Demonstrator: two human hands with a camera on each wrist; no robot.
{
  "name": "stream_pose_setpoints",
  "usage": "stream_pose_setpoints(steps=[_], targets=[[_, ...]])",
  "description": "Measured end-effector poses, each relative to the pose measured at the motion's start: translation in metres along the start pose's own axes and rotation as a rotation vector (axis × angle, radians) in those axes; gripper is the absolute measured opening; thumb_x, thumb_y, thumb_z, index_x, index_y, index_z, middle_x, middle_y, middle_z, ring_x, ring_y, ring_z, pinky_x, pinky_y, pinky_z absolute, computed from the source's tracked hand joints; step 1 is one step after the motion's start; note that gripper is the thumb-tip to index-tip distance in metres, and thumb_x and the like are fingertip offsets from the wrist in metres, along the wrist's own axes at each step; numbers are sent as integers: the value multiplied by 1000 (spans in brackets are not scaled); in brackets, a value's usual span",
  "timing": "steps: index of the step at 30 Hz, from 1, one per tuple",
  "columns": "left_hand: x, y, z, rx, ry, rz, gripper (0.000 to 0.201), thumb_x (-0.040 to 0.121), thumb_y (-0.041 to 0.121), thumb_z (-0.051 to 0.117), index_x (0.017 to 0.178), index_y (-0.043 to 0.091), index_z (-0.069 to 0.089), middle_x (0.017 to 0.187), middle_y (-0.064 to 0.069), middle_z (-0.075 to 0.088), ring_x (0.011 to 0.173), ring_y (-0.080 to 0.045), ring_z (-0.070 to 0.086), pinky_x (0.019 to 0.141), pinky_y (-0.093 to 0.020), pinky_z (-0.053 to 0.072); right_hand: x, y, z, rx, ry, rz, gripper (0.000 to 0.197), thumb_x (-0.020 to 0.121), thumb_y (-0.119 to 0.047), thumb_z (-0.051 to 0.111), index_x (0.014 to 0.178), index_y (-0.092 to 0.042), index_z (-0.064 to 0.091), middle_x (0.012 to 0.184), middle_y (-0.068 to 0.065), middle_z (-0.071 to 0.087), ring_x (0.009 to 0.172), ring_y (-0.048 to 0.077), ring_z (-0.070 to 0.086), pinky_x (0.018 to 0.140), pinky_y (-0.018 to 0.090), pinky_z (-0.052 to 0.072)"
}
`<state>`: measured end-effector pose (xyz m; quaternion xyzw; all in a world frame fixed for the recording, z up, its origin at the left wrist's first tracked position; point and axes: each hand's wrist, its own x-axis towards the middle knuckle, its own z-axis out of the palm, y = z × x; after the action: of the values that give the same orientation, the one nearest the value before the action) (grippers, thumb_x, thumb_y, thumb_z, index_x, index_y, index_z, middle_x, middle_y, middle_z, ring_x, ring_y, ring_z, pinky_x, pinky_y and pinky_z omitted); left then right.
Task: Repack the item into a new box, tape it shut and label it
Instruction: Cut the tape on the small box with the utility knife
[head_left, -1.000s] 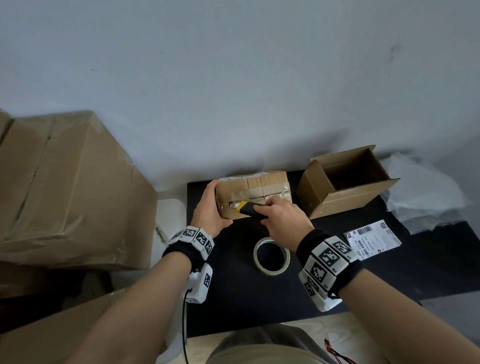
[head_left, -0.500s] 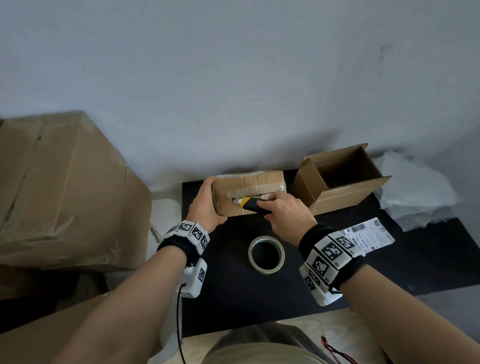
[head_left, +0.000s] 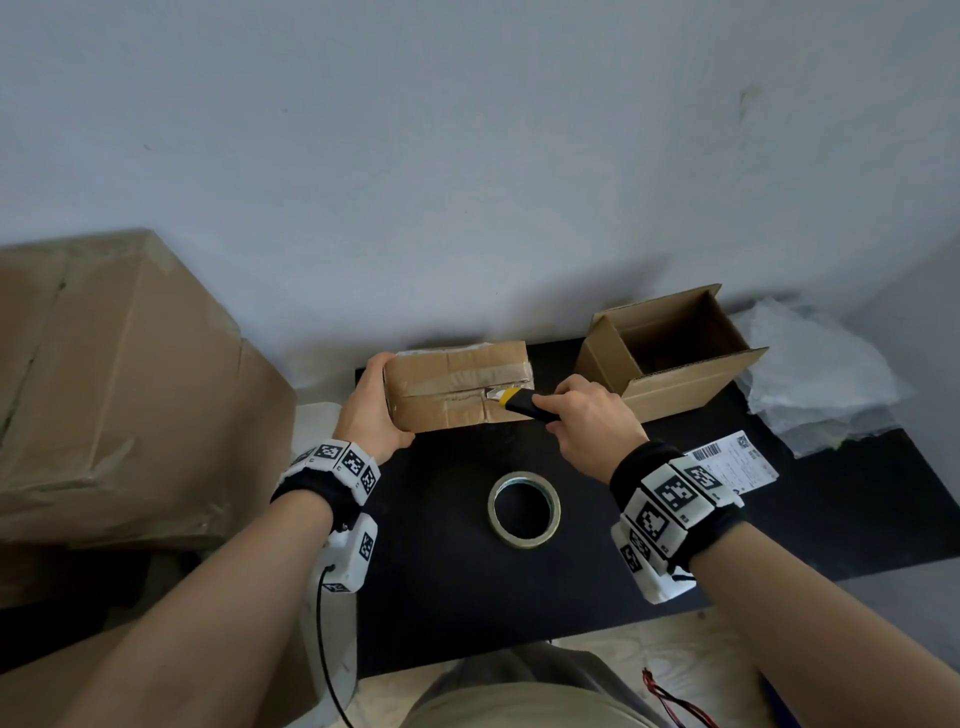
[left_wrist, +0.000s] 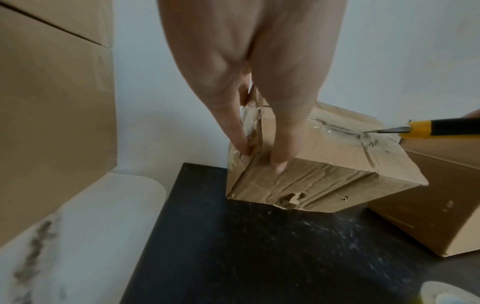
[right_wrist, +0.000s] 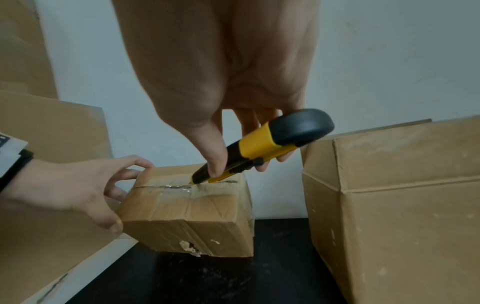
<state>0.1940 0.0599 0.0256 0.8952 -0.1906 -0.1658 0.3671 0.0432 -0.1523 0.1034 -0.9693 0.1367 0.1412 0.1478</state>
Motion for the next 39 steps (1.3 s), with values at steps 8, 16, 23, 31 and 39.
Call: stream_pose_setpoints(steps=[8, 16, 23, 31, 39], targets=[[0, -5, -9, 17, -11, -35, 96, 54, 1, 82, 124, 40, 28, 110, 5, 55, 99, -19, 57, 84, -36, 51, -3, 10, -5, 1, 12, 41, 46, 93, -19, 53, 138, -23, 43, 128, 9, 46, 114, 26, 48, 96, 42, 44], [4, -2, -12, 34, -36, -56, 97, 51, 4, 82, 124, 36, 29, 108, 1, 54, 96, -24, 58, 80, -42, 54, -6, 22, -13, -7, 12, 87, 42, 94, -18, 52, 135, -21, 45, 127, 9, 47, 113, 25, 49, 93, 37, 46], [7, -8, -22, 39, -93, -132, 104, 52, -1, 83, 135, 26, 24, 115, -2, 49, 102, -27, 57, 84, -39, 52, -6, 30, -16, 201, 31, 154, 44, 96, -20, 49, 138, -18, 40, 125, 9, 52, 111, 22, 52, 87, 30, 44], [16, 4, -27, 102, -188, -297, 119, 61, 0, 83, 150, 13, 5, 148, -12, 33, 135, -28, 33, 106, -37, 32, 9, 28, 7, 744, -12, 254, 39, 96, -16, 48, 134, -11, 43, 120, 10, 59, 106, 20, 59, 93, 37, 50], [23, 7, -19, 257, -221, -263, 126, 60, 36, 86, 150, 21, 0, 158, -9, 4, 144, -29, 9, 116, -47, 19, 18, 35, 23, 1373, -86, 465, 39, 97, -9, 43, 136, -6, 39, 110, 17, 63, 102, 28, 63, 92, 44, 50]])
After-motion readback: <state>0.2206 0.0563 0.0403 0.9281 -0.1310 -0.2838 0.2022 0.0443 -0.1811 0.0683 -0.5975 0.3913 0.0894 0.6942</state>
